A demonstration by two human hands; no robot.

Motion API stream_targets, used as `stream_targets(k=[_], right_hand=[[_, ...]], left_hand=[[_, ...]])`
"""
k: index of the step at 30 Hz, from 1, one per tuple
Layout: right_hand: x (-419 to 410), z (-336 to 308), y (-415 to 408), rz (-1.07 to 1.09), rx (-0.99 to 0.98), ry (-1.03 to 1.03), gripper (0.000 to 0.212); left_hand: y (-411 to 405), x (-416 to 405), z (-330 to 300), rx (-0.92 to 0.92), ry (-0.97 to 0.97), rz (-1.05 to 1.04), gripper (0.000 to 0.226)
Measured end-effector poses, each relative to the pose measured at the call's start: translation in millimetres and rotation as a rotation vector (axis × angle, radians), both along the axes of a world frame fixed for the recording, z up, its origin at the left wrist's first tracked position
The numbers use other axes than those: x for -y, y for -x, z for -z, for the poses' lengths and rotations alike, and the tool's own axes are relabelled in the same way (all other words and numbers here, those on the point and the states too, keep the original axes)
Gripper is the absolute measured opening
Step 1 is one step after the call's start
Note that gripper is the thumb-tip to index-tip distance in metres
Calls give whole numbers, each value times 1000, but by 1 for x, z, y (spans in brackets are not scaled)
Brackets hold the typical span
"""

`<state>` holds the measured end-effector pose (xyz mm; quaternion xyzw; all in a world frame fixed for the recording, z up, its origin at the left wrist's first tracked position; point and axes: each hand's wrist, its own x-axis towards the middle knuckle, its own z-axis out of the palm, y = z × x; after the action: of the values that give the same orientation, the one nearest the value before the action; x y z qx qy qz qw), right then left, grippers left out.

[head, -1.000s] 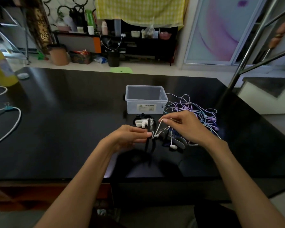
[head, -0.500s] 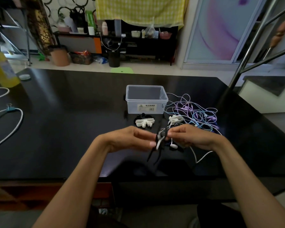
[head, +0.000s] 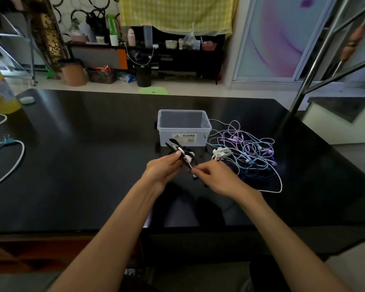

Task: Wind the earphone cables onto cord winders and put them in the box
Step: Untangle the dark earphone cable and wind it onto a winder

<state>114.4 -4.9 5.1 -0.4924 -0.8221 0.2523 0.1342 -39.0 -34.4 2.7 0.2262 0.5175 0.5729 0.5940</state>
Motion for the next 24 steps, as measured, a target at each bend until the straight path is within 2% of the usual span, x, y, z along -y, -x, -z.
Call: stream_targets(k=[2,5,9,13,17,20,24], right_hand=[[1,-6,1,-30,26,-18,29],[3,-22,-1,-80,2,-20,28],[1,-38,-12,-75,-15,-99,23],[-1,-36,-24,-11,56,-303,20],[1,-27,-31,-37,90,-343,20],[-3,-19,-37,-61,87,-170,18],[-9,-15,-53,-224,8,373,23]], left_hand=[[-2,3,-3,-32,-29,-50,15],[-1,6,-6,-231,-51,-55,17],[1,8,-7,-504,46,219,19],[0,9,-14,-578,137,518,27],[1,8,-17,-622,182,674,25],[5,9,-16,-671,217,794,26],[6,14,-13,-663,228,1081,26]])
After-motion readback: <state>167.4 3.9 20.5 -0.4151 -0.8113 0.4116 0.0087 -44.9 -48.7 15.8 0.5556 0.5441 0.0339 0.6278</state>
